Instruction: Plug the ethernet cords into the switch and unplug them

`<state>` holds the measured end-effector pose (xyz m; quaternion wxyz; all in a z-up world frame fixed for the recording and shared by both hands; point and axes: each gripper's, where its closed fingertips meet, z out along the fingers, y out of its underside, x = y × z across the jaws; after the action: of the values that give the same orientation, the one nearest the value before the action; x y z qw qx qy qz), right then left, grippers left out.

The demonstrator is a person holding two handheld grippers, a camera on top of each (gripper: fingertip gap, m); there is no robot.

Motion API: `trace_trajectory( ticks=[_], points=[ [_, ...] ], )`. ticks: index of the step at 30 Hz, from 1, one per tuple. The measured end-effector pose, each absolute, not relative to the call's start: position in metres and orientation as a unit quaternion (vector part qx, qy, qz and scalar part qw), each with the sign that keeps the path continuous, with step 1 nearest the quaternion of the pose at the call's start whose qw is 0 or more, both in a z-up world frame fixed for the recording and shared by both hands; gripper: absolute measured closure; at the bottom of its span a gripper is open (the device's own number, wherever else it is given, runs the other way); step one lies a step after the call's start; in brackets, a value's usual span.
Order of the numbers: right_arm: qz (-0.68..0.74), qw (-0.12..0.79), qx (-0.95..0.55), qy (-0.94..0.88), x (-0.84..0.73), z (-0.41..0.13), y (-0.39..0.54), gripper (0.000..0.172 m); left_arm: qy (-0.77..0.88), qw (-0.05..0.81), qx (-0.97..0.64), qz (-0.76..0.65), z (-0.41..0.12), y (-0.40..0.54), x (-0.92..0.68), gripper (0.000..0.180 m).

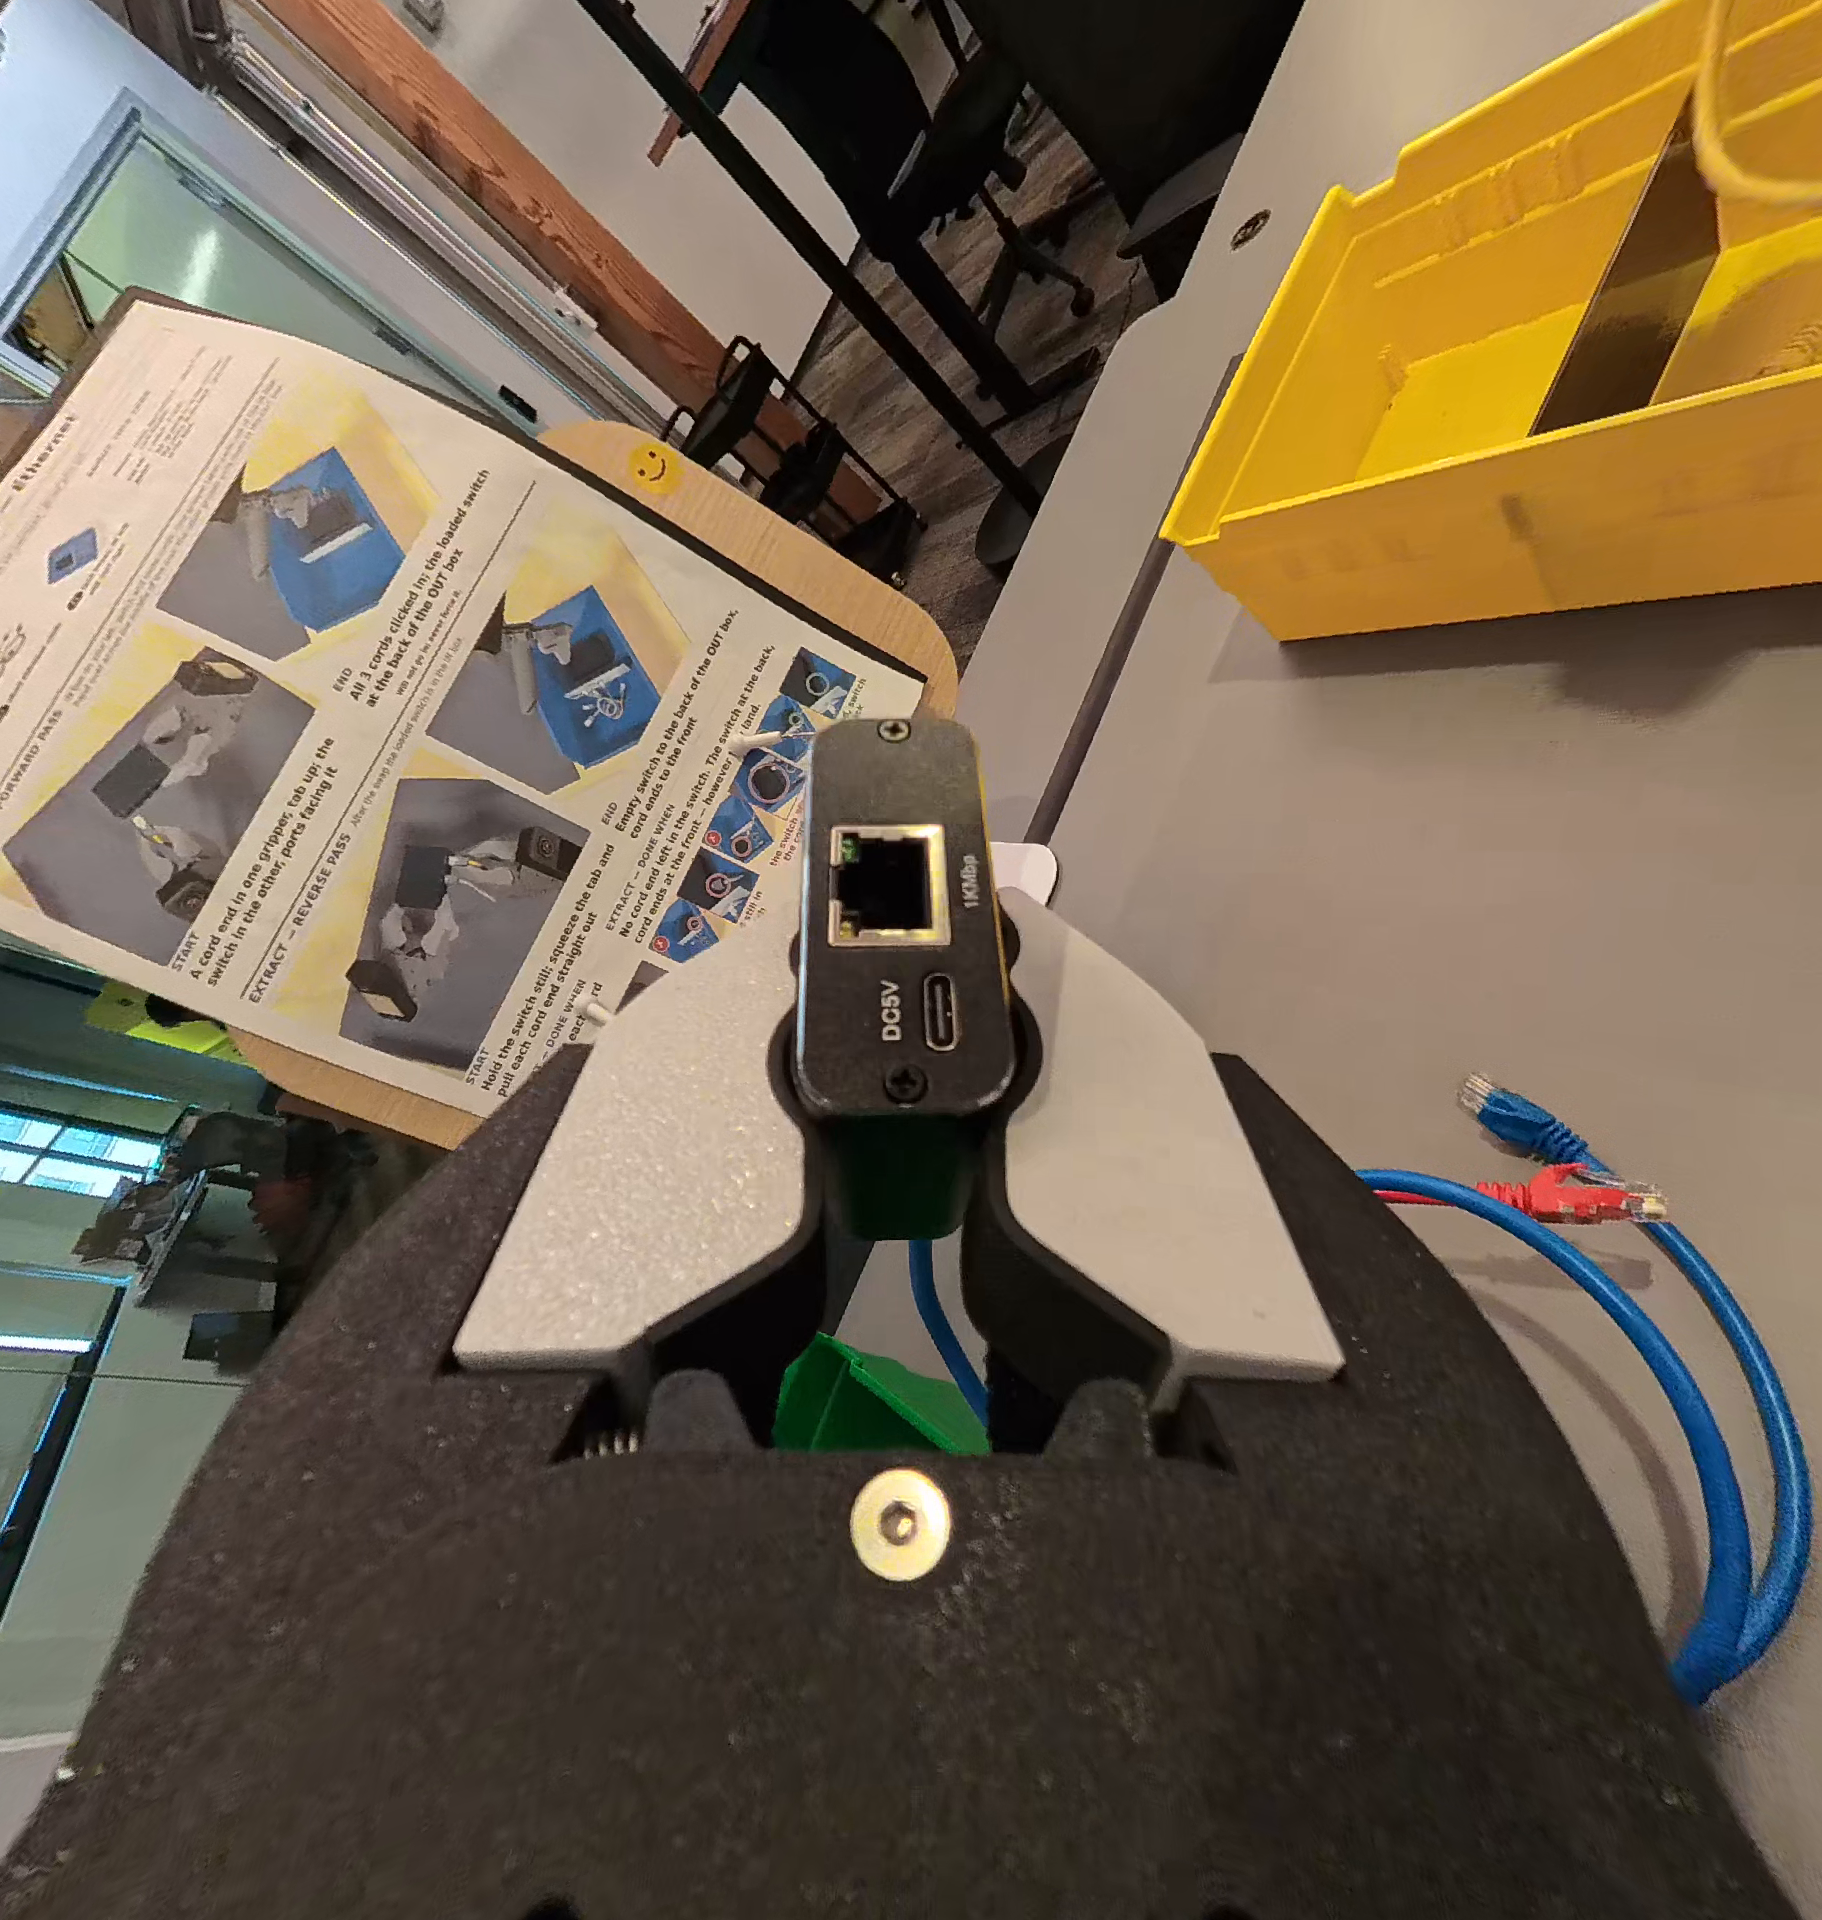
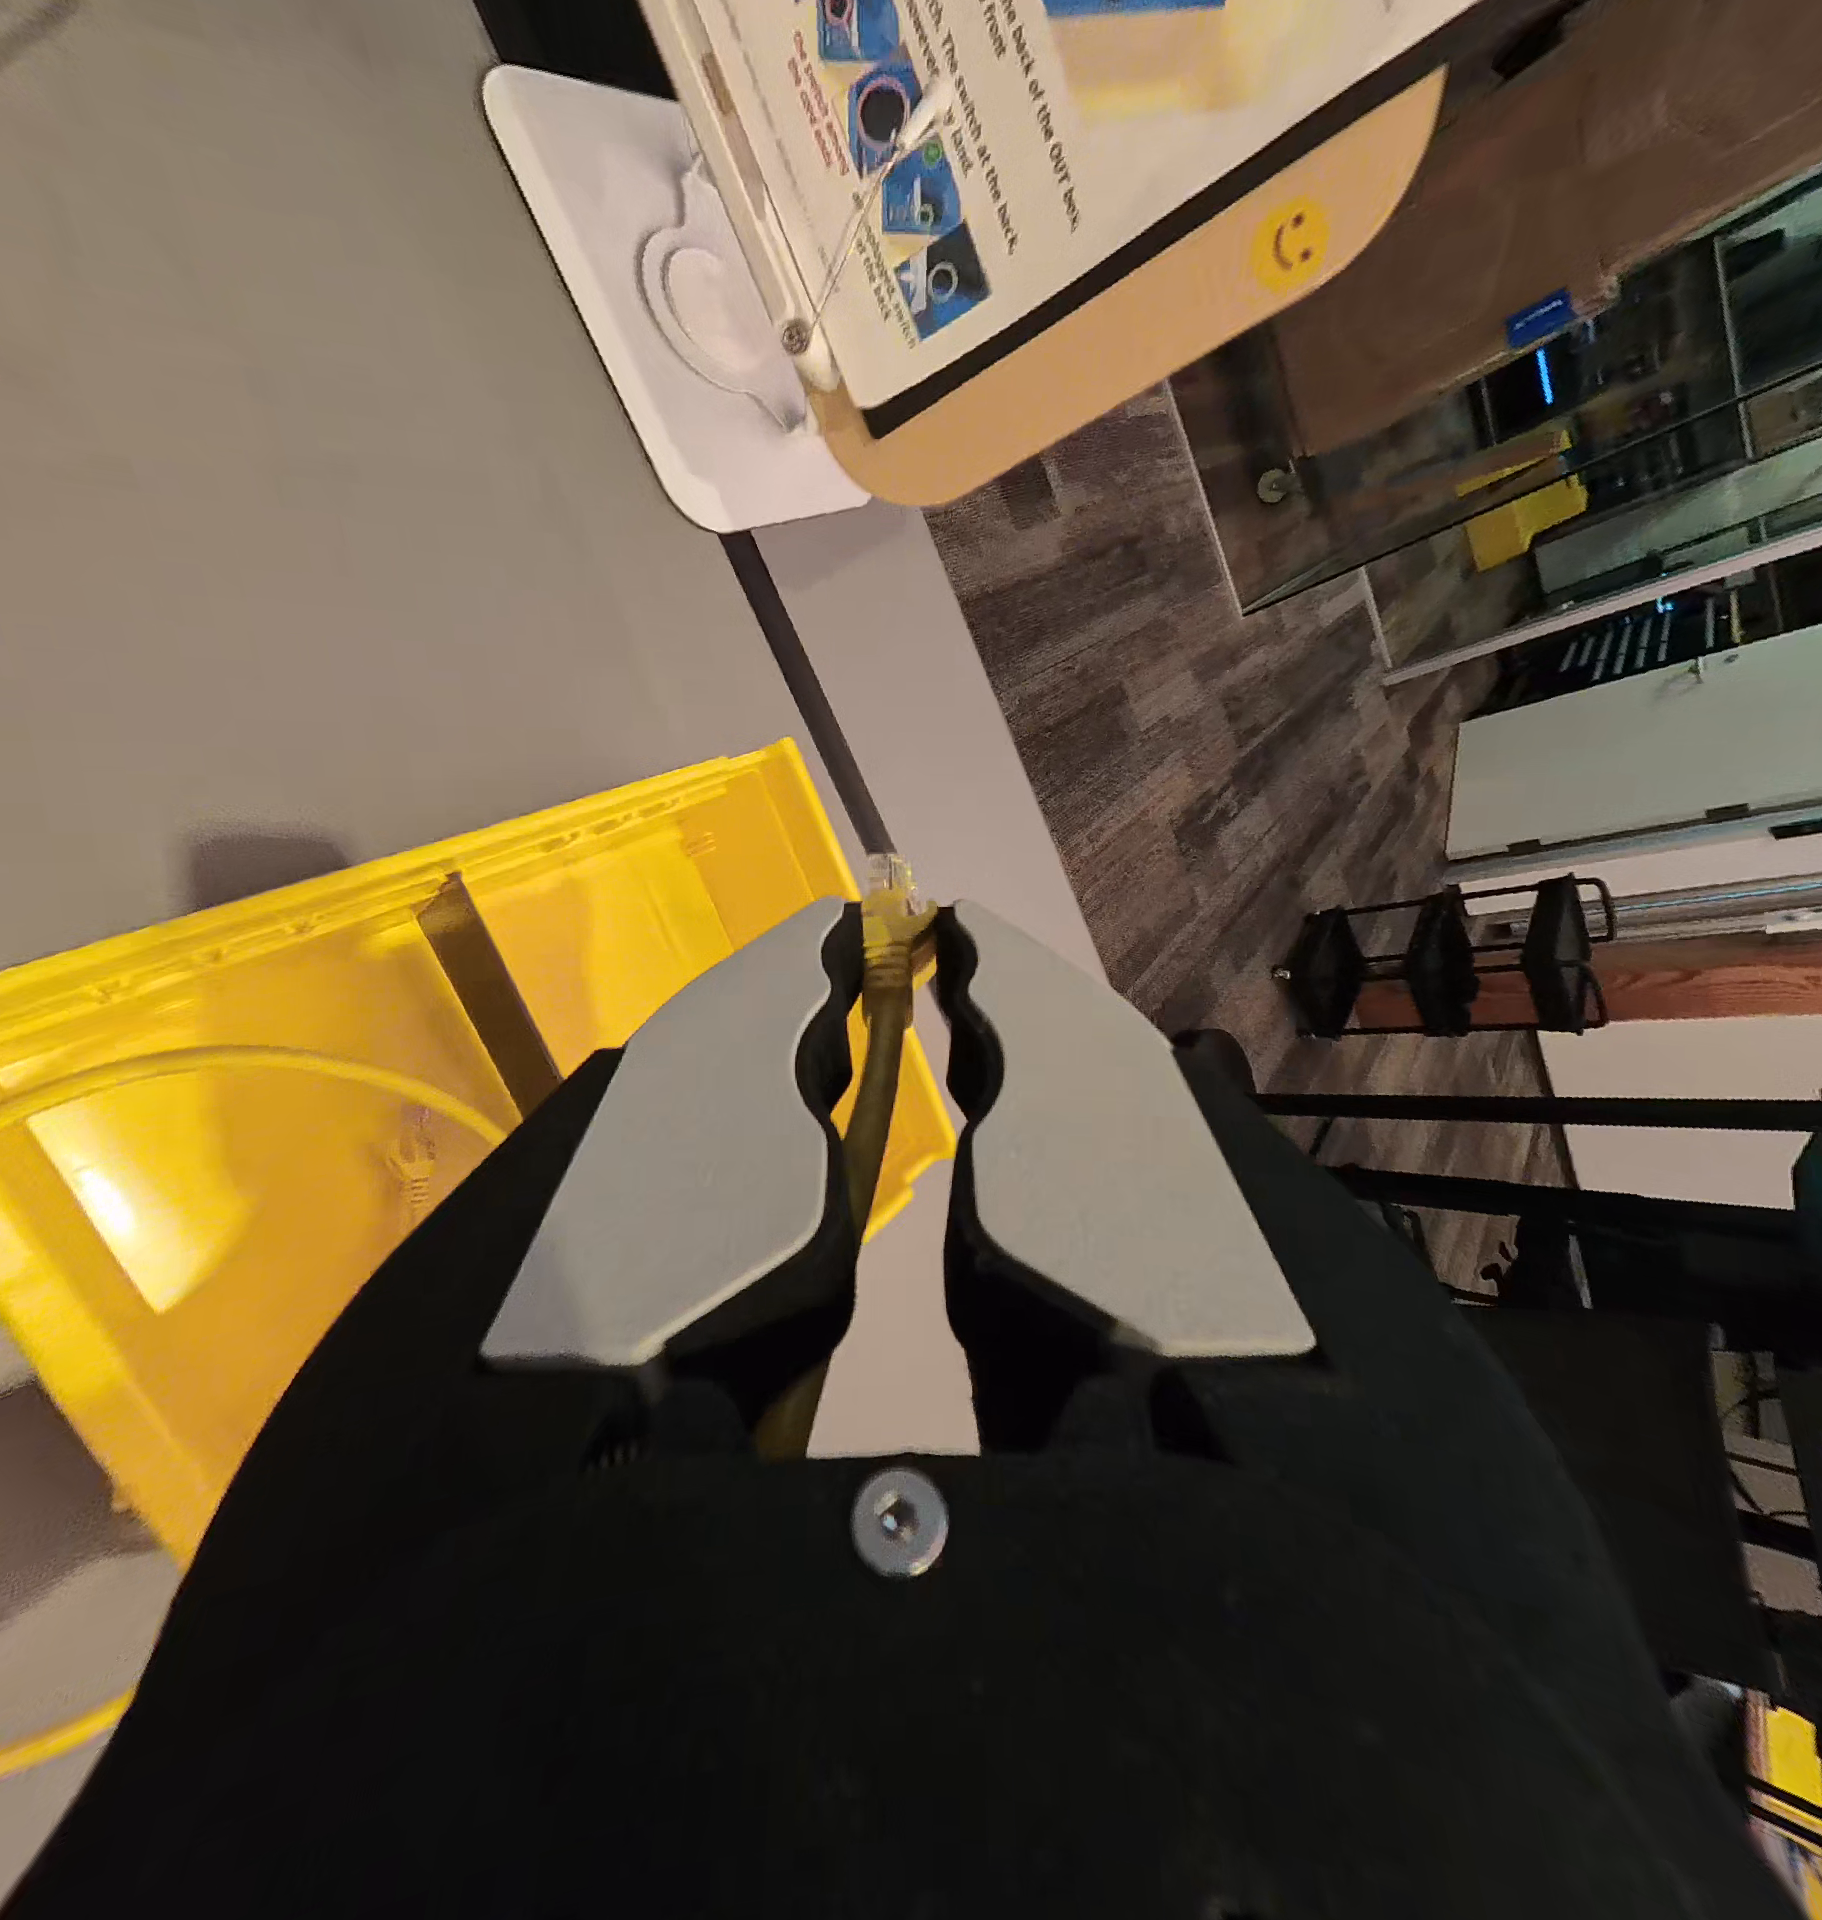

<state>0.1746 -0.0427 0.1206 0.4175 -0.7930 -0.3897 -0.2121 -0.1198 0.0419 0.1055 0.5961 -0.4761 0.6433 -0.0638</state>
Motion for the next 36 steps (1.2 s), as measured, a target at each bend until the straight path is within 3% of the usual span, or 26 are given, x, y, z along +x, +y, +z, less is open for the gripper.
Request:
trace_trajectory(
  ticks=[9,16,20,24,29,32,36],
  points=[
    [-0.039,0.439,-0.804,-0.398,0.146,0.042,-0.04,0.157,0.657,0.582,-0.476,-0.045,0.094,0.04,-0.111,0.154],
    [0.049,0.356,-0.83,-0.426,0.131,-0.032,-0.085,0.156,0.664,0.573,-0.479,-0.041,0.088,0.041,-0.108,0.154],
    [0.115,0.334,-0.85,-0.39,0.128,-0.056,-0.106,0.142,0.669,0.565,-0.48,-0.039,0.083,0.04,-0.105,0.154],
    [0.264,0.332,-0.835,-0.352,0.097,-0.041,-0.125,0.111,0.676,0.556,-0.483,-0.034,0.078,0.04,-0.103,0.154],
    [0.332,0.351,-0.817,-0.316,0.095,-0.015,-0.127,0.105,0.678,0.554,-0.482,-0.038,0.076,0.038,-0.101,0.154],
    [0.356,0.38,-0.801,-0.296,0.105,0.004,-0.123,0.09,0.679,0.554,-0.48,-0.046,0.077,0.036,-0.1,0.154],
    [0.234,0.473,-0.799,-0.287,0.128,0.03,-0.089,0.1,0.682,0.553,-0.475,-0.057,0.077,0.033,-0.099,0.154]
  ],
)
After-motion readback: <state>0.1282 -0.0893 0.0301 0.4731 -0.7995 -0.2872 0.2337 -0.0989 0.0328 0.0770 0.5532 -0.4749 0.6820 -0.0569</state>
